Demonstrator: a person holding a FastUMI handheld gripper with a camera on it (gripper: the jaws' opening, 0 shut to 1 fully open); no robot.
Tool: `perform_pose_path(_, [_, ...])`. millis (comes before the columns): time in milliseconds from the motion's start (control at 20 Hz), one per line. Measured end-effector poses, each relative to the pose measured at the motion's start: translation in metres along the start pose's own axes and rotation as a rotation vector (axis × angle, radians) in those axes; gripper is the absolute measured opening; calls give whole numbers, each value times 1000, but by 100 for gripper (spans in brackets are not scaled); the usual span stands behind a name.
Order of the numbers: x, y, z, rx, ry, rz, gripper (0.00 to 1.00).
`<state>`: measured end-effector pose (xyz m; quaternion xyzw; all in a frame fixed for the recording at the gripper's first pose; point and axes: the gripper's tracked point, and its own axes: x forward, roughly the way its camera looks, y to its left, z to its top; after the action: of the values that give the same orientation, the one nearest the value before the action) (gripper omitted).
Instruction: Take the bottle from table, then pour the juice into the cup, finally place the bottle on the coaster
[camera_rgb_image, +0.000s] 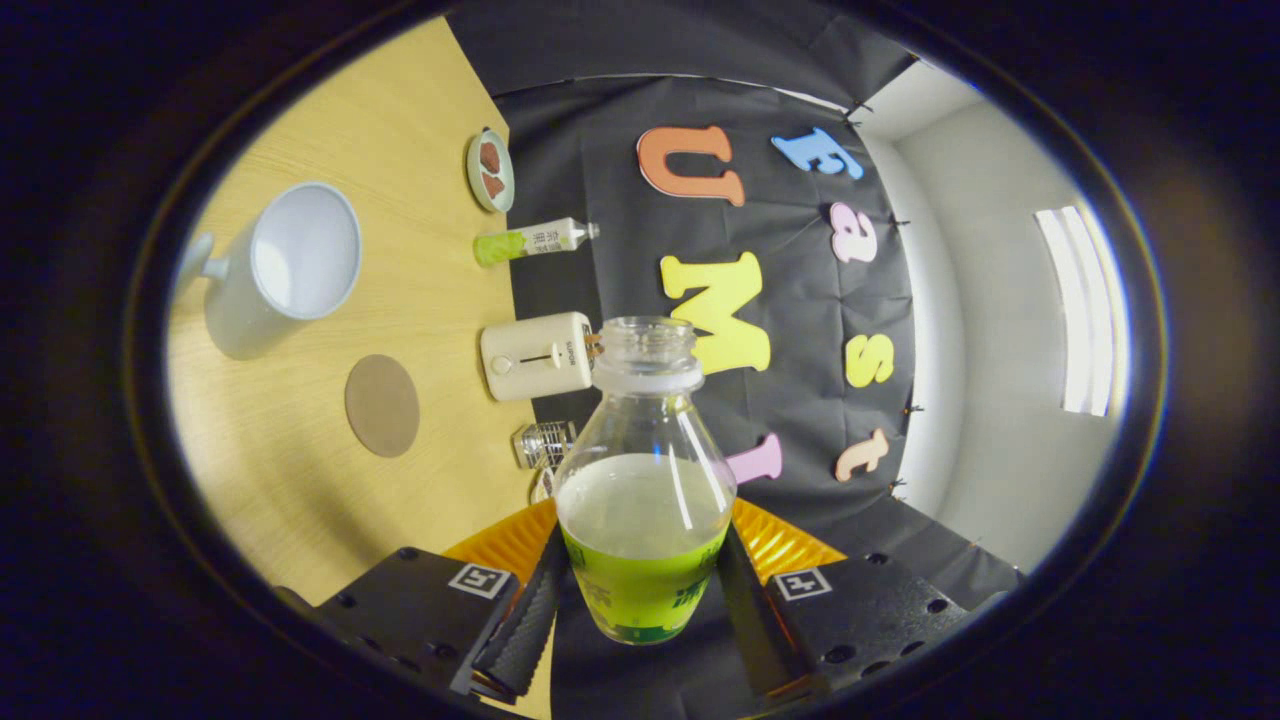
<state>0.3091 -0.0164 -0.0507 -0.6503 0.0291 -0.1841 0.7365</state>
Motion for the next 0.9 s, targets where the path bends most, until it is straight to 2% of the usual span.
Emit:
perform_pose_path(200, [1,-8,9,-87,-29,-70,81])
perform_pose_path(900, [-3,6,35,-252,-42,-103,81])
